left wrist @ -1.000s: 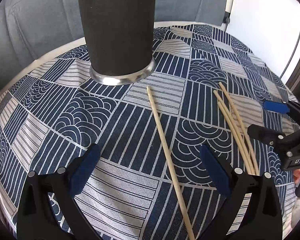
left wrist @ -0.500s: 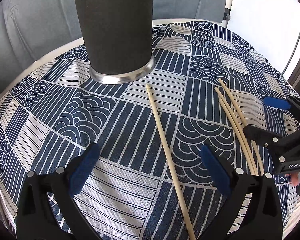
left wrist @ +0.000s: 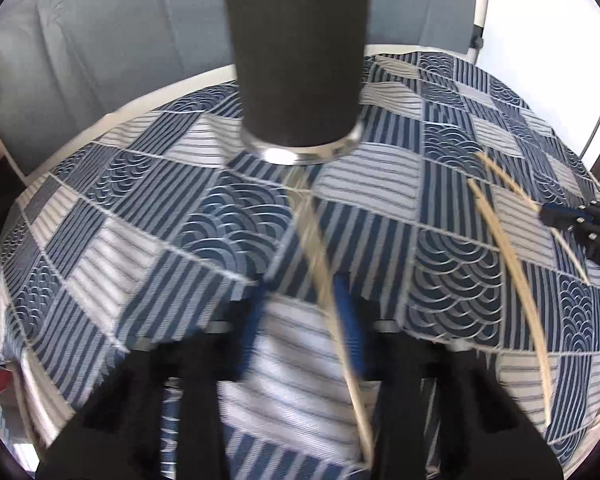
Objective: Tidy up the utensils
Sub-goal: 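Close both grippers on wooden sticks and lift them, then raise the held sticks upright in both grippers above the black cup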
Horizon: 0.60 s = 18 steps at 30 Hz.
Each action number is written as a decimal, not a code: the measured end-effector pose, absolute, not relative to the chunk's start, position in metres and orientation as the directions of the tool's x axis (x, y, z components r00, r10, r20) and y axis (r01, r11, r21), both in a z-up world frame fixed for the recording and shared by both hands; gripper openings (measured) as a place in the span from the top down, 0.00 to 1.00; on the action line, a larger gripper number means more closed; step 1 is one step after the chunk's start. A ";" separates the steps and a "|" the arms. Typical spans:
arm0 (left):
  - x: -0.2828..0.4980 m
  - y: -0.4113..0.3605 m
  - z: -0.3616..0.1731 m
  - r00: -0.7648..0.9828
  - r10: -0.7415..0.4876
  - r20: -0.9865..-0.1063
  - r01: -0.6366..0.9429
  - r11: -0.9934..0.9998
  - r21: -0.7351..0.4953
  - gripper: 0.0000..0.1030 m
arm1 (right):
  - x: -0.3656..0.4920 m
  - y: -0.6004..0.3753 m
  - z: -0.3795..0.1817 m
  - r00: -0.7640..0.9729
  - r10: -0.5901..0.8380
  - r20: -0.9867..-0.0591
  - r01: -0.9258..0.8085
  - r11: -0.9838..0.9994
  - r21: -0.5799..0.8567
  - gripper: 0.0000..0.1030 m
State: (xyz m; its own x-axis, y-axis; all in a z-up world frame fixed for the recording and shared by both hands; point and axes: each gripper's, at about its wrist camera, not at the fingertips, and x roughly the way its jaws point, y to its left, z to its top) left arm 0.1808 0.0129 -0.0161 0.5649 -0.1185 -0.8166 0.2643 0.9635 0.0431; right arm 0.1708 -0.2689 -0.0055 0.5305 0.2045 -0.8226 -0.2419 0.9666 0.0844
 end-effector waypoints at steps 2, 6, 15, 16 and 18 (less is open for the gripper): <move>0.183 0.025 -0.015 0.564 -0.094 -0.821 0.230 0.972 0.047 0.95 | 0.171 -0.276 -0.005 0.517 0.231 -0.824 -0.237 0.964 0.122 0.95; 0.190 0.042 -0.014 0.529 -0.107 -0.842 0.193 0.981 -0.003 0.96 | 0.170 -0.287 0.001 0.515 0.286 -0.808 -0.244 0.953 0.181 0.95; 0.195 0.057 0.011 0.518 -0.074 -0.852 0.141 0.990 0.000 0.96 | 0.172 -0.296 0.044 0.571 0.361 -0.737 -0.276 0.930 0.241 0.95; 0.195 0.058 0.014 0.520 -0.073 -0.851 0.142 0.990 0.002 0.96 | 0.173 -0.295 0.050 0.580 0.365 -0.729 -0.280 0.929 0.243 0.95; 0.196 0.061 0.026 0.531 -0.071 -0.844 0.142 0.990 0.006 0.96 | 0.176 -0.291 0.063 0.591 0.379 -0.712 -0.293 0.923 0.248 0.95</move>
State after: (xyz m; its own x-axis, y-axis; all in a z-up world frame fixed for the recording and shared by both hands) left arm 0.1963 0.0608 0.0261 0.5308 -0.0715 -0.8445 0.1423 0.9898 0.0057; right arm 0.1759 -0.2909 0.0634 0.5914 0.3793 -0.7116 -0.2934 0.9232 0.2483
